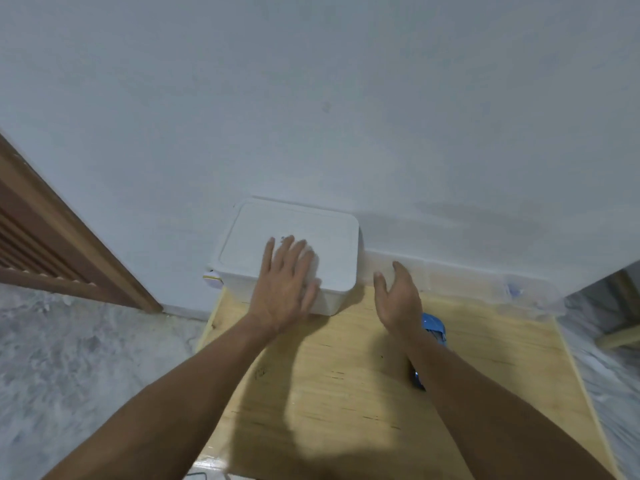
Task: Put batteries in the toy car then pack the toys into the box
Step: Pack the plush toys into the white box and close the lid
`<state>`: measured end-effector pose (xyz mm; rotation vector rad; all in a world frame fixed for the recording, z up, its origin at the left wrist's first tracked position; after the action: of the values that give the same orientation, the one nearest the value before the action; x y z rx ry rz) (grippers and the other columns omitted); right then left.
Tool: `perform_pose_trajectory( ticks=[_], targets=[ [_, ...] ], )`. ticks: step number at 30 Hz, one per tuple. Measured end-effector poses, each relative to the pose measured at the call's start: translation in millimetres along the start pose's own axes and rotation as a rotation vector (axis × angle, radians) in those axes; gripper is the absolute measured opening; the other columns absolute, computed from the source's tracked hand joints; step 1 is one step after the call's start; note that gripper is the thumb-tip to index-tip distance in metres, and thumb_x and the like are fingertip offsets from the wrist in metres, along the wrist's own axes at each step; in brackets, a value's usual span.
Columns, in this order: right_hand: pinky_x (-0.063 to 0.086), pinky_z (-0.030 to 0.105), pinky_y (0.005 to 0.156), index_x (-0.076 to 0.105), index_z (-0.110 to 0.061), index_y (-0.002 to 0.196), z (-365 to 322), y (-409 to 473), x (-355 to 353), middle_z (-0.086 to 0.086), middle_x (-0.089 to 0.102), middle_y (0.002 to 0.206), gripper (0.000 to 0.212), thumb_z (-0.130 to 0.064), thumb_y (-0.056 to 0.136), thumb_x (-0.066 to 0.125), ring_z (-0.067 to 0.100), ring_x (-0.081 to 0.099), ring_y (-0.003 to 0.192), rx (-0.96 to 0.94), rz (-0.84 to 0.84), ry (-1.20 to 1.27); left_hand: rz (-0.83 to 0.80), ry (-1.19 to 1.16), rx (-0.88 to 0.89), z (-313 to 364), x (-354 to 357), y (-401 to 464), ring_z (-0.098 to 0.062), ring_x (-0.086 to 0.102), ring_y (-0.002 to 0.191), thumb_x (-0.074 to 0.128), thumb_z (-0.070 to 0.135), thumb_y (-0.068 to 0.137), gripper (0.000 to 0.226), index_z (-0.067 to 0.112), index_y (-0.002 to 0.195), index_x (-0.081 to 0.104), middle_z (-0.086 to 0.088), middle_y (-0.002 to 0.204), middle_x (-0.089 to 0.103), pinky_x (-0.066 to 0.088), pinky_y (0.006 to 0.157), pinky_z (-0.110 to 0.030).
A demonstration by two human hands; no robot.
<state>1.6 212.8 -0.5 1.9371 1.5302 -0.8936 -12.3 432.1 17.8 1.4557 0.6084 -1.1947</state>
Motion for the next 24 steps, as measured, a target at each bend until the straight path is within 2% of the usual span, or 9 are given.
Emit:
perform_pose_trajectory(
  ticks=[1,3,7,10,12,14,17,20,24],
  targets=[
    [0.038,0.043,0.105,0.039,-0.001,0.141,14,-3,-3,0.017,0.049,0.14,0.056,-0.03,0.096,0.054,0.033,0.046,0.13,0.014,0.01,-0.026,-0.029,0.007,0.063,15,6,-10,-0.039,0.044,0.132,0.044,0.038,0.09,0.054,0.003,0.13,0.052,-0.02,0.138,0.052,0.024,0.111,-0.058],
    [0.041,0.044,0.103,0.043,0.0,0.137,38,-9,-11,0.017,0.051,0.136,0.058,-0.026,0.089,0.062,0.033,0.047,0.127,0.069,-0.004,-0.127,-0.099,-0.002,0.172,39,21,-32,-0.038,0.04,0.133,0.041,0.041,0.089,0.059,0.004,0.135,0.042,-0.021,0.141,0.05,0.024,0.11,-0.056],
    [0.042,0.046,0.097,0.041,-0.012,0.134,77,-26,-25,0.011,0.042,0.136,0.061,-0.032,0.081,0.064,0.031,0.039,0.127,0.26,-0.106,-0.32,-0.218,-0.043,0.292,66,44,-69,-0.033,0.05,0.111,0.045,0.044,0.083,0.058,0.007,0.128,0.041,-0.018,0.124,0.06,0.033,0.094,-0.045],
    [0.043,0.045,0.093,0.03,-0.02,0.14,100,-38,-27,0.013,0.037,0.135,0.071,-0.033,0.079,0.065,0.036,0.043,0.121,0.361,-0.17,-0.302,-0.289,-0.041,0.254,70,55,-82,-0.03,0.051,0.106,0.044,0.047,0.086,0.057,0.007,0.127,0.043,-0.015,0.12,0.059,0.04,0.093,-0.044],
    [0.045,0.04,0.084,0.022,-0.023,0.145,109,-44,-26,0.014,0.042,0.125,0.077,-0.03,0.08,0.063,0.036,0.052,0.108,0.377,-0.212,-0.238,-0.418,-0.039,0.177,69,62,-86,-0.03,0.052,0.108,0.045,0.052,0.088,0.061,0.008,0.129,0.041,-0.014,0.125,0.056,0.046,0.095,-0.045],
    [0.05,0.036,0.076,0.022,-0.026,0.143,114,-48,-26,0.011,0.054,0.109,0.076,-0.028,0.078,0.061,0.031,0.059,0.092,0.364,-0.213,-0.193,-0.593,0.017,0.095,64,69,-91,-0.033,0.043,0.125,0.044,0.058,0.088,0.071,0.008,0.137,0.034,-0.017,0.141,0.042,0.036,0.105,-0.05],
    [0.053,0.036,0.074,0.03,-0.027,0.138,111,-54,-26,0.003,0.063,0.096,0.071,-0.032,0.075,0.061,0.023,0.062,0.082,0.361,-0.175,-0.15,-0.774,0.041,-0.054,52,74,-101,-0.036,0.008,0.147,0.038,0.066,0.089,0.088,0.008,0.151,0.014,-0.018,0.161,0.005,0.01,0.115,-0.058],
    [0.049,0.031,0.068,0.031,-0.026,0.139,96,-61,-19,0.0,0.064,0.096,0.076,-0.031,0.072,0.067,0.022,0.061,0.081,0.326,-0.197,-0.157,-0.83,0.004,-0.13,45,78,-109,-0.029,-0.014,0.149,0.03,0.07,0.09,0.092,0.014,0.155,-0.003,-0.01,0.162,-0.017,-0.001,0.116,-0.061],
    [0.053,0.032,0.068,0.029,-0.025,0.142,77,-71,1,0.0,0.064,0.099,0.087,-0.036,0.068,0.073,0.019,0.06,0.081,0.235,-0.213,-0.206,-0.861,-0.019,-0.153,44,81,-110,-0.025,-0.021,0.148,0.028,0.07,0.09,0.092,0.017,0.154,-0.01,-0.007,0.16,-0.023,-0.004,0.116,-0.061]
  ],
)
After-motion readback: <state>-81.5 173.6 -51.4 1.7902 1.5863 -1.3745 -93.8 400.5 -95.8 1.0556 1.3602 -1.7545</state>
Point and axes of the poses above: each hand's wrist, its own y-axis towards the middle knuckle, its own x-axis out of the palm, z = x × y, the point moved 2 cm from there along y, towards the middle knuckle
